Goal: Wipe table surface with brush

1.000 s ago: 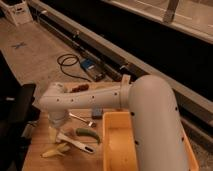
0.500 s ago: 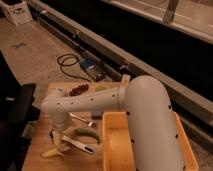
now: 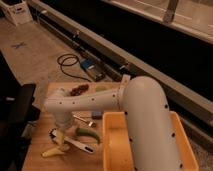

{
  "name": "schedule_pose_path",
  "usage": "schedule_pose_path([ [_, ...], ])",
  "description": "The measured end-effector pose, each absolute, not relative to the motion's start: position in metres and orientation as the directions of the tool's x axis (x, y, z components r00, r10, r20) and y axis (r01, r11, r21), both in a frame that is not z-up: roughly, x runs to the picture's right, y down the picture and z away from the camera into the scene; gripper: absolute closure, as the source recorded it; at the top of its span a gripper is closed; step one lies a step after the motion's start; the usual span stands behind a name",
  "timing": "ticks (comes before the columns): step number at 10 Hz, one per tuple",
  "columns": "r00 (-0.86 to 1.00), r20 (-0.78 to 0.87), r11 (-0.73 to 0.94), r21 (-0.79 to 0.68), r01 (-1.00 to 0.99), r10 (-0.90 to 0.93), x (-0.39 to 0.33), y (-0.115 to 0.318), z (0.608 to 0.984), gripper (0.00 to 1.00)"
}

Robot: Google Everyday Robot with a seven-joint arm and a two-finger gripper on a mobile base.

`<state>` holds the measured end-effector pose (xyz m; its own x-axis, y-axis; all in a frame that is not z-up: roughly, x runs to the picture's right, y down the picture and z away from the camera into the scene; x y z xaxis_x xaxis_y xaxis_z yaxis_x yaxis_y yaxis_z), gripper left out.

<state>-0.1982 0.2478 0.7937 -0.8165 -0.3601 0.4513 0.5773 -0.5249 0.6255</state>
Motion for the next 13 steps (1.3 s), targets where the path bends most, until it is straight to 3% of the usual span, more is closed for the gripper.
schedule_pose_path([
  [1, -0.814, 0.454, -0.525, 0.622, 0.581, -0.363, -0.200, 0.247, 0.795, 0.27],
  [8, -0.821, 0.447, -0.522, 0.634, 0.571, -0.356, -0.210, 0.250, 0.799, 0.95],
  [9, -0.821, 0.439, -0.522, 0.634, 0.570, -0.364, -0.210, 0.247, 0.795, 1.00],
  [13, -0.847, 0.391, -0.533, 0.658, 0.531, -0.361, -0.220, 0.244, 0.780, 1.00],
])
